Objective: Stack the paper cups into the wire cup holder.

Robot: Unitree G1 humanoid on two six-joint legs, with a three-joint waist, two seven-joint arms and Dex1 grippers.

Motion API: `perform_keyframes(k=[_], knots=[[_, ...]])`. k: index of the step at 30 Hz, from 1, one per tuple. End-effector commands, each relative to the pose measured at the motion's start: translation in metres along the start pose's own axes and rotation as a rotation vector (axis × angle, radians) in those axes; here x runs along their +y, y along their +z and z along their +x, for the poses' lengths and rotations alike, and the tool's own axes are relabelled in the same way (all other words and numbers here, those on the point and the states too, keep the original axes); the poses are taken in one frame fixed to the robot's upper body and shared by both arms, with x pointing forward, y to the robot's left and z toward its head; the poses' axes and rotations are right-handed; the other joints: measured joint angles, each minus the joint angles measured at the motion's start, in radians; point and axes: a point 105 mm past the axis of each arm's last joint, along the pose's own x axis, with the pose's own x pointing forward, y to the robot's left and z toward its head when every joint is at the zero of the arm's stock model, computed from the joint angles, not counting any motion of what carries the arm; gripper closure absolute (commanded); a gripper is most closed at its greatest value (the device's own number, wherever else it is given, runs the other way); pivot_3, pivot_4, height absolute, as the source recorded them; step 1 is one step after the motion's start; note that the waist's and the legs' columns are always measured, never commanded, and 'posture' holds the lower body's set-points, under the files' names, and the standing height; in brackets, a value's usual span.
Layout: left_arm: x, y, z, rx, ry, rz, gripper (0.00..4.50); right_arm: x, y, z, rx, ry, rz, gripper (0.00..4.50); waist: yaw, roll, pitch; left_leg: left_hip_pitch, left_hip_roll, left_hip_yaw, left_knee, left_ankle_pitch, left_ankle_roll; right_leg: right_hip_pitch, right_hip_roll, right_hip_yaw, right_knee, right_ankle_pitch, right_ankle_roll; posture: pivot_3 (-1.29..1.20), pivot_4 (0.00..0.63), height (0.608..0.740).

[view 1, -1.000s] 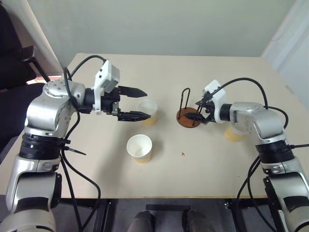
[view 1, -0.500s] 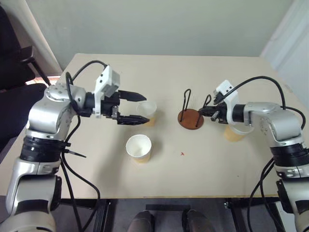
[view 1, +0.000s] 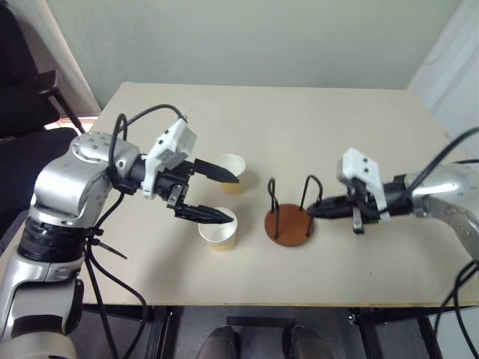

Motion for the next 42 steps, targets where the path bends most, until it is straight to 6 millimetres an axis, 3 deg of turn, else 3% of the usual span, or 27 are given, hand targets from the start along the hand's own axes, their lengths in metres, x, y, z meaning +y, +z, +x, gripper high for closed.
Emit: perform_keyframes(k=[1, 11, 21, 25, 28, 32, 37, 42], knots=[[-0.006, 0.009, 0.004, -0.007, -0.035, 0.037, 0.00, 0.000, 0.004, 0.002, -0.018, -0.031, -0.063, 4.48, -0.002, 0.000, 0.000, 0.001, 0.000, 0.000, 0.000, 0.001, 0.000, 0.000, 0.000, 0.000, 0.001, 0.001, 0.000, 0.00, 0.150, 0.740], [-0.011, 0.016, 0.012, -0.005, -0.046, 0.039, 0.00, -0.009, -0.029, 0.023, 0.077, -0.061, -0.095, 4.48, -0.008, 0.000, 0.000, 0.006, 0.001, 0.000, -0.001, 0.005, 0.002, 0.005, 0.000, 0.000, 0.002, 0.005, -0.003, 0.00, 0.150, 0.740], [-0.009, 0.015, 0.015, -0.022, -0.015, 0.032, 0.00, -0.013, -0.050, 0.005, 0.149, -0.100, -0.039, 1.45, -0.008, -0.001, 0.000, 0.011, 0.000, 0.000, -0.002, 0.003, 0.003, 0.011, 0.000, 0.000, -0.001, 0.005, -0.003, 0.00, 0.150, 0.740], [-0.004, 0.012, 0.012, -0.033, 0.011, 0.033, 0.00, -0.009, -0.046, -0.013, 0.147, -0.110, -0.017, 1.45, -0.005, -0.001, 0.000, 0.010, 0.000, 0.000, -0.002, 0.003, 0.003, 0.011, 0.000, 0.000, -0.001, 0.005, -0.003, 0.00, 0.150, 0.740], [0.006, 0.007, 0.001, -0.026, 0.075, 0.027, 0.00, -0.006, -0.039, -0.038, 0.149, -0.124, -0.006, 1.45, -0.004, -0.001, 0.000, 0.010, 0.000, 0.001, -0.003, 0.003, 0.002, 0.011, 0.000, 0.000, -0.001, 0.004, -0.003, 0.00, 0.150, 0.740], [0.018, 0.007, -0.009, -0.033, 0.143, 0.040, 0.00, -0.005, -0.033, -0.049, 0.139, -0.142, -0.012, 1.45, -0.004, -0.002, 0.000, 0.011, 0.000, 0.000, -0.003, 0.002, 0.001, 0.011, 0.000, 0.000, -0.002, 0.002, -0.004, 0.00, 0.150, 0.740], [0.054, 0.005, -0.023, 0.057, 0.347, 0.177, 0.00, -0.025, 0.002, -0.070, 0.037, -0.247, -0.065, 1.45, -0.005, -0.001, 0.001, 0.010, 0.000, 0.000, -0.003, 0.002, 0.001, 0.010, 0.000, 0.001, -0.001, 0.003, -0.004, 0.00, 0.150, 0.740], [0.077, 0.023, -0.023, 0.147, 0.436, 0.340, 0.00, -0.029, 0.031, -0.079, -0.045, -0.241, -0.090, 1.45, -0.001, -0.001, 0.000, 0.010, 0.000, 0.000, -0.003, 0.001, 0.002, 0.009, 0.000, 0.001, -0.002, 0.003, -0.004, 0.00, 0.150, 0.740]])
